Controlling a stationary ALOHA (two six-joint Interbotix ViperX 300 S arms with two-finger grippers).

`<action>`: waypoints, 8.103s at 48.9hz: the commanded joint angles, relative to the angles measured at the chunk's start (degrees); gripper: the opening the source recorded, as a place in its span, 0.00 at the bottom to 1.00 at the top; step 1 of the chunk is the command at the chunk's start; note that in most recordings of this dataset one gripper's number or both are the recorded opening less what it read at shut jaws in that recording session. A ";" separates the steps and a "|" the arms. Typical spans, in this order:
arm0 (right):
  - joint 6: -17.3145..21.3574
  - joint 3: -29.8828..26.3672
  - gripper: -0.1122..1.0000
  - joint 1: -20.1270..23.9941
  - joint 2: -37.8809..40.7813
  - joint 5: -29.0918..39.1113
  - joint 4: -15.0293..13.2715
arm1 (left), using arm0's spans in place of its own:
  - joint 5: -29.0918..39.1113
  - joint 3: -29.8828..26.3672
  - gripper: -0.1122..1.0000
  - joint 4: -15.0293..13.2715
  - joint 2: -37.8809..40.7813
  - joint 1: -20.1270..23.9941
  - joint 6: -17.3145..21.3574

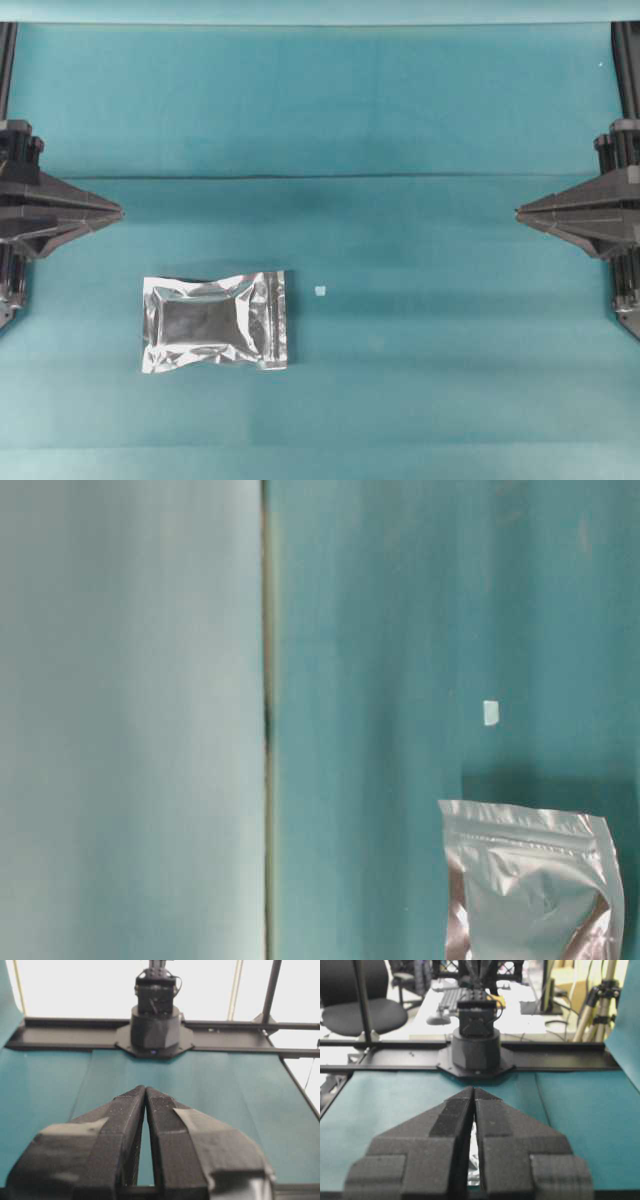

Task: Hand over the silver zip bag and make it stand upright.
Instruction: 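Reach the right gripper left toward the right edge of the silver bag, then close the right gripper on the bag's right edge, then lift the bag with the right gripper and rotate it to hang vertically, then move the open left gripper right to the bag's free left edge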

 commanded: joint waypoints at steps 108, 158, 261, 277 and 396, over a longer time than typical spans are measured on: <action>60.64 -33.31 0.89 7.12 72.95 -3.34 22.85 | 3.43 -4.92 0.10 0.88 2.99 -2.64 -0.70; 60.38 -39.46 0.78 7.03 80.86 -4.92 28.83 | 7.21 -4.75 0.10 0.97 1.05 -2.55 0.00; 0.62 -71.10 0.12 -1.93 63.63 79.89 2.37 | 10.37 -4.39 0.10 0.88 0.18 -2.55 -0.79; -3.69 -71.28 0.12 -0.70 64.69 82.71 1.76 | 10.46 -3.34 0.10 0.88 0.44 -2.46 -0.79; -4.48 -72.33 0.12 0.53 67.76 84.20 -1.49 | -26.89 -14.68 0.91 0.88 64.16 -1.14 -16.70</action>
